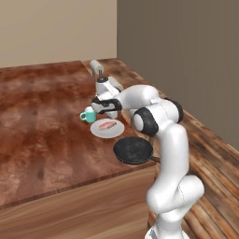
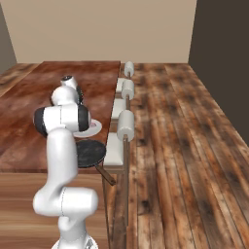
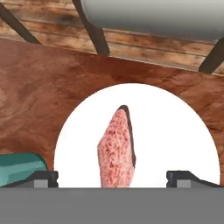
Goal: Pick up the pan with the steak in it and place it on the dining table. Then place the steak on the plate.
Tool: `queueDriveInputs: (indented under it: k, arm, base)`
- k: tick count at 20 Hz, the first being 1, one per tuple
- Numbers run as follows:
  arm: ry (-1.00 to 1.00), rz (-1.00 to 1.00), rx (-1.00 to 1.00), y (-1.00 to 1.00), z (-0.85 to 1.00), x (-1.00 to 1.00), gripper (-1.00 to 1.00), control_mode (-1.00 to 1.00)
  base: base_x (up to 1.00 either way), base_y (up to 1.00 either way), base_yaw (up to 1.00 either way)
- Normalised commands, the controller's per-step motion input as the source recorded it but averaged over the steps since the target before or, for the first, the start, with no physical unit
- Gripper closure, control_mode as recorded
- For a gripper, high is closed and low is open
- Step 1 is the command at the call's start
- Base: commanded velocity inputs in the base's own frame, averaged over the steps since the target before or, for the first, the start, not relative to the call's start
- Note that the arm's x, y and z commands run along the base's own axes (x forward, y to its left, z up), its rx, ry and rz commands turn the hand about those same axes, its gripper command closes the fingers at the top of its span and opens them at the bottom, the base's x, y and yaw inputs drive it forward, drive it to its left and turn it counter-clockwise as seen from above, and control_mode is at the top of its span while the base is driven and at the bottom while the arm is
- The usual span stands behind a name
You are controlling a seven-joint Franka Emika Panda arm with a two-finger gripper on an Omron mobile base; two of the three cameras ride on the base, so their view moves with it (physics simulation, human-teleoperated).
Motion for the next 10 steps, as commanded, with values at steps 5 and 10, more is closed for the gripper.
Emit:
queueDriveInputs:
  k: [5, 10]
  arm:
    - [0.15, -0.05, 0.05, -0.34, 0.4, -0.55, -1.0, -1.0]
    - [0.13, -0.01, 0.05, -0.43, 0.3, -0.84, -1.0, -1.0]
  base:
    - [0.0, 0.0, 0.0]
    - [0.0, 0.0, 0.0]
